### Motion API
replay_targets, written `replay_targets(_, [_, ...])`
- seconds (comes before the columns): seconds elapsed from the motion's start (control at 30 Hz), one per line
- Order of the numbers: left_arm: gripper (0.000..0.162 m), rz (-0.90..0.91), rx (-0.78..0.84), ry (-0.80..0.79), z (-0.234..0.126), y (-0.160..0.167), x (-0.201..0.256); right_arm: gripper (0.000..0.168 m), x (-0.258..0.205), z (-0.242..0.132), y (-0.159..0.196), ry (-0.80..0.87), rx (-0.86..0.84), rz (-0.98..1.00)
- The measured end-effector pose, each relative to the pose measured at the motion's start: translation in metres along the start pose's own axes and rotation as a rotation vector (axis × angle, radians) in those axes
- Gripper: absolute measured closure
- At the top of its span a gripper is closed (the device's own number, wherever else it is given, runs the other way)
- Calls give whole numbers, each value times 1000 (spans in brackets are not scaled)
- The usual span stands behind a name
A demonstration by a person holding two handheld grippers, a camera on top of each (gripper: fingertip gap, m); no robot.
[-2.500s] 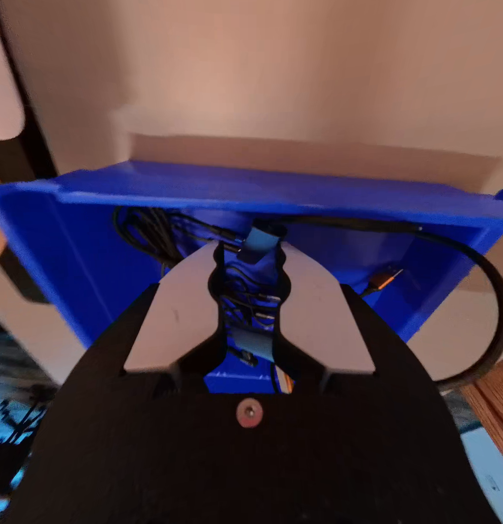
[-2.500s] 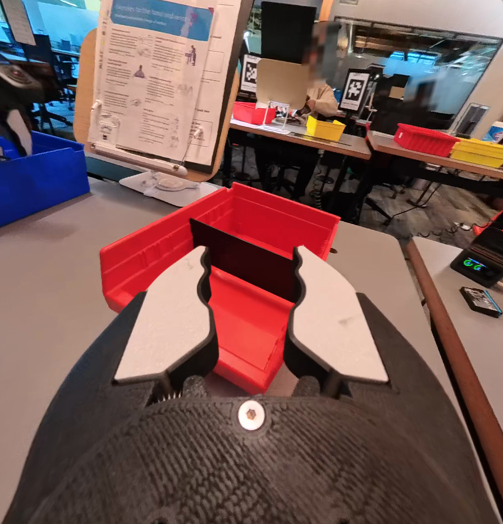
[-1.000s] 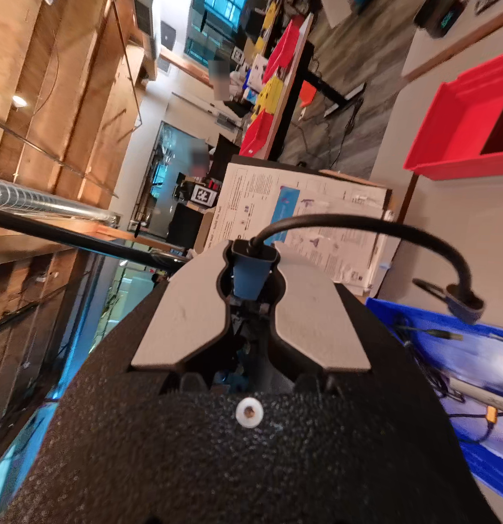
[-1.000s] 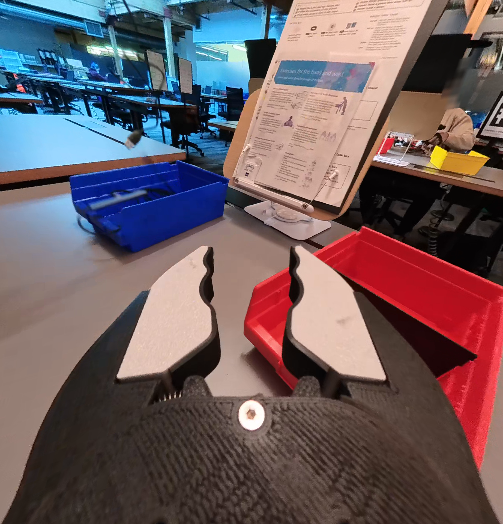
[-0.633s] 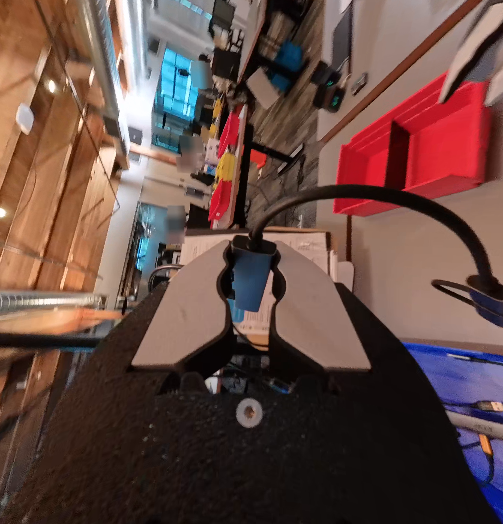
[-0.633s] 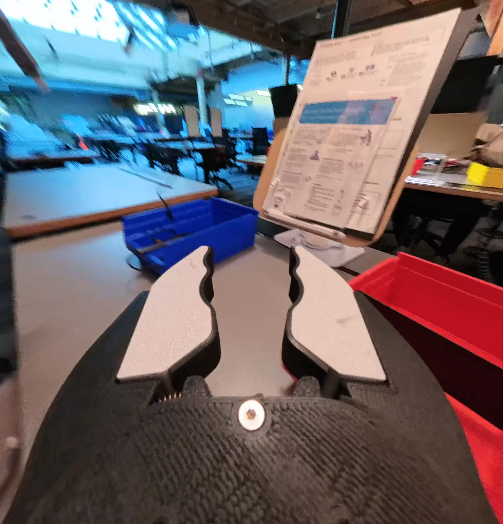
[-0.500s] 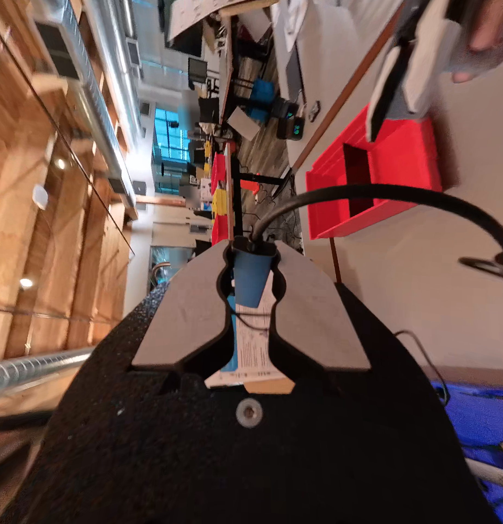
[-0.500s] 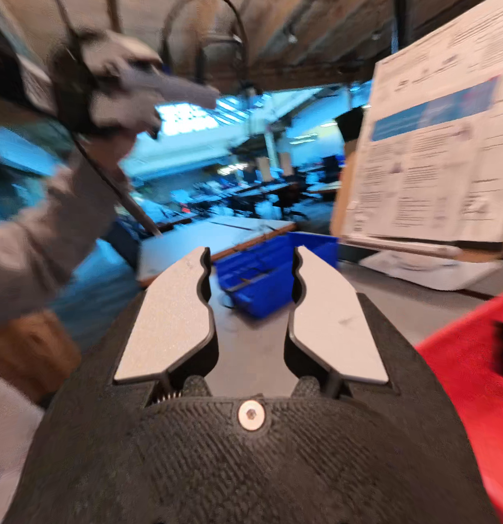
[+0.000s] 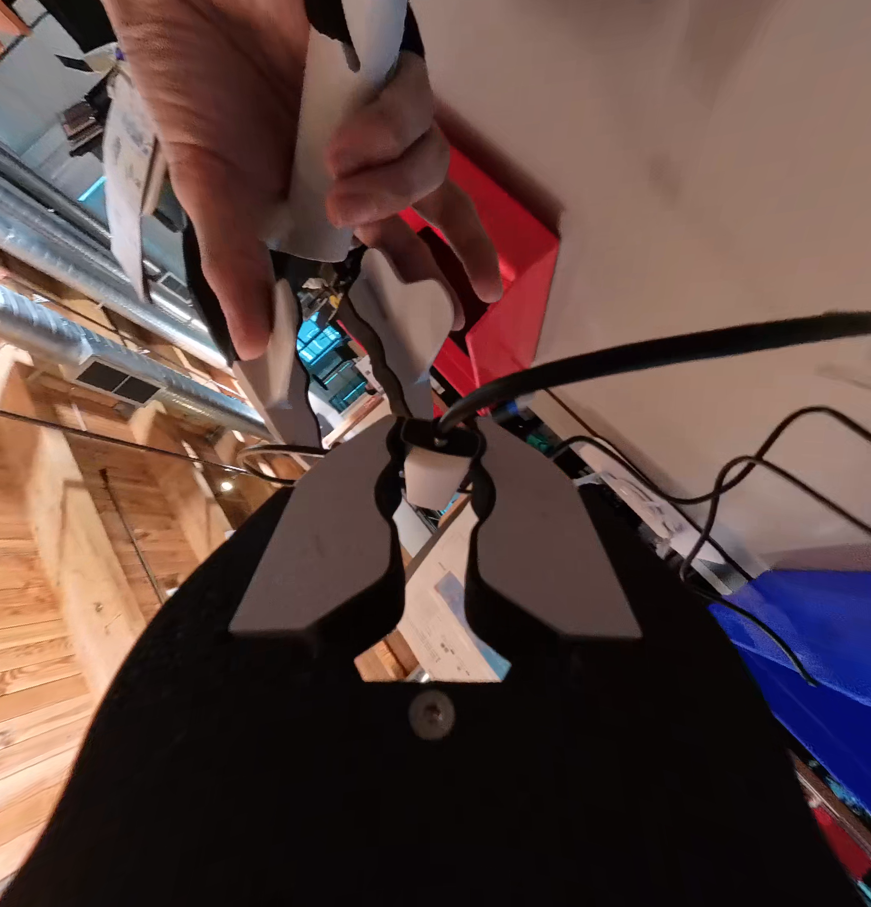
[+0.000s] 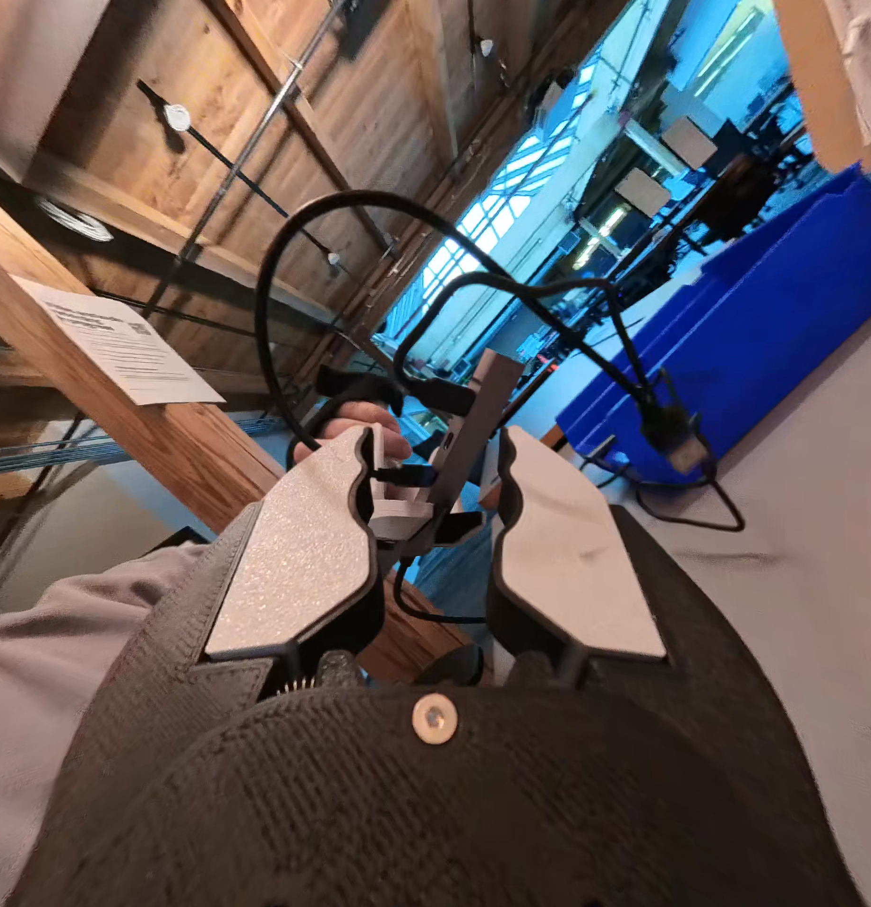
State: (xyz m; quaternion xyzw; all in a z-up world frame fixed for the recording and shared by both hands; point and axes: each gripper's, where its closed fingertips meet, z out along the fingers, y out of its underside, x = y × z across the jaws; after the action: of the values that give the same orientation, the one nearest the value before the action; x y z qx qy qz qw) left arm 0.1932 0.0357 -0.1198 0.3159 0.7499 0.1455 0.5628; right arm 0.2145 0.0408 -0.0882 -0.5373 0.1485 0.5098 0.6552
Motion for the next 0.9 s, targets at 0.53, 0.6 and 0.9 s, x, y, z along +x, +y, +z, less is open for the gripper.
replay_targets(0.53, [138, 92, -57, 110, 14, -2, 42, 161, 26, 10, 19, 146, -45, -102])
replay_targets(0.6, [138, 136, -92, 102, 17, 3, 44, 168, 28, 9, 16, 138, -7, -72])
replay_targets(0.9, [138, 37, -163, -90, 13, 11, 32, 168, 15, 9, 10, 77, -4, -179])
